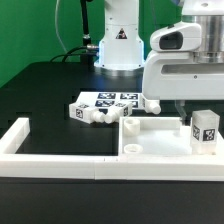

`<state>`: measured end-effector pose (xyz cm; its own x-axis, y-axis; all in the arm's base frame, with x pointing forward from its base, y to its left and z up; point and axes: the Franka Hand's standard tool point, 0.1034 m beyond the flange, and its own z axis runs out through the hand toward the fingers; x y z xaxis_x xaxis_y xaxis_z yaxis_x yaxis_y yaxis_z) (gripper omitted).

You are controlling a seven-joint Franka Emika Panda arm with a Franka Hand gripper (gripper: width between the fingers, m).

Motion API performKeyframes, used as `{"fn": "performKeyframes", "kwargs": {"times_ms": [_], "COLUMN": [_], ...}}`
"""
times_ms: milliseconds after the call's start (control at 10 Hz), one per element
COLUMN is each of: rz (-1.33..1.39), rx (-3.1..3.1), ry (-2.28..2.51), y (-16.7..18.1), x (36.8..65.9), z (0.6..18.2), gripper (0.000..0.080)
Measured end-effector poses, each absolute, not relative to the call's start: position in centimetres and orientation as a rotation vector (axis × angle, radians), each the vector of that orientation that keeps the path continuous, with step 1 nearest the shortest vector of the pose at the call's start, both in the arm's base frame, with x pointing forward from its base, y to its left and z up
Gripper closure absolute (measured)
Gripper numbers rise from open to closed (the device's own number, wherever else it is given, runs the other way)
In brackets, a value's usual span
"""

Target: Assemble one leg

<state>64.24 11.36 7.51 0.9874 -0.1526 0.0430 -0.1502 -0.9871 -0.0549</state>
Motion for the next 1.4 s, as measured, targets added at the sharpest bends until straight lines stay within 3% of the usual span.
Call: {"fn": "performKeyframes", "kwargs": {"times_ms": [100, 300, 1100, 1400], "rz": [-0.07, -0.062, 0.021, 0.024], "rx": [-3.068, -3.027, -2.334, -2.103], "ry": [0.344, 0.591, 1.958, 2.211], "y": [11.37, 11.27, 11.1, 11.21], "x": [64.23, 64.22, 64.24, 64.25], "z": [7.51, 7.49, 7.44, 7.44], "gripper": [0.0473, 0.0515, 0.0514, 0.0514]}}
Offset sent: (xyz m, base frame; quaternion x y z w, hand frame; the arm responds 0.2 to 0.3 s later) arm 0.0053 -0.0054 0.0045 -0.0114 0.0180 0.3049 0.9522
